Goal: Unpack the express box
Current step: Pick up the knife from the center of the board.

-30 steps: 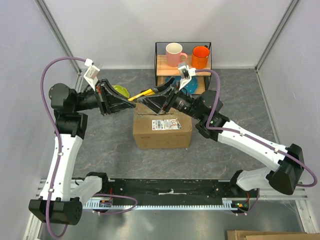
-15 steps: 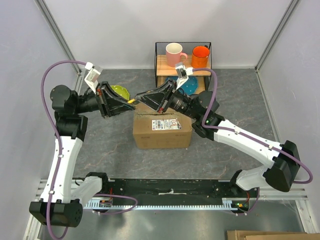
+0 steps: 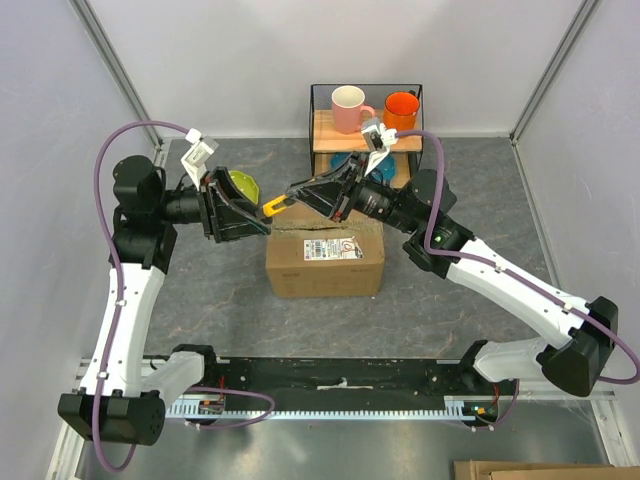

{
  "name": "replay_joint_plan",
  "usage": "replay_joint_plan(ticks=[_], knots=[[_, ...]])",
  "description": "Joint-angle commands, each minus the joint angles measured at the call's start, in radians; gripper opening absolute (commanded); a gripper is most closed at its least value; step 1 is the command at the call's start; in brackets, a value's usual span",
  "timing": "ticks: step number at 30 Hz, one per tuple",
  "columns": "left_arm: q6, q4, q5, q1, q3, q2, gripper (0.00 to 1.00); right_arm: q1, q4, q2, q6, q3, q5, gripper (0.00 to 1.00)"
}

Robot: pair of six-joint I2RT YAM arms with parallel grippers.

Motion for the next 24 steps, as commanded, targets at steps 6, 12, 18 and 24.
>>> replay_joint_plan(ticks=[6, 12, 18, 24], knots=[[0.061, -0.004, 0.208, 0.001, 0.0, -0.062, 0.35, 0.0, 0.025, -0.011, 0.007, 0.038, -0.053, 0.0], [0.064, 0.007, 0.225, 0.003, -0.009, -0.081, 0.02, 0.0, 0.043, -0.002, 0.03, 0.04, -0.084, 0.0], [0.07, 0.013, 0.211, 0.0, -0.02, -0.094, 0.02, 0.0, 0.063, 0.014, 0.039, 0.037, -0.095, 0.46], [0.075, 0.02, 0.148, 0.001, -0.044, -0.111, 0.02, 0.0, 0.063, 0.006, 0.031, 0.011, -0.11, 0.79]])
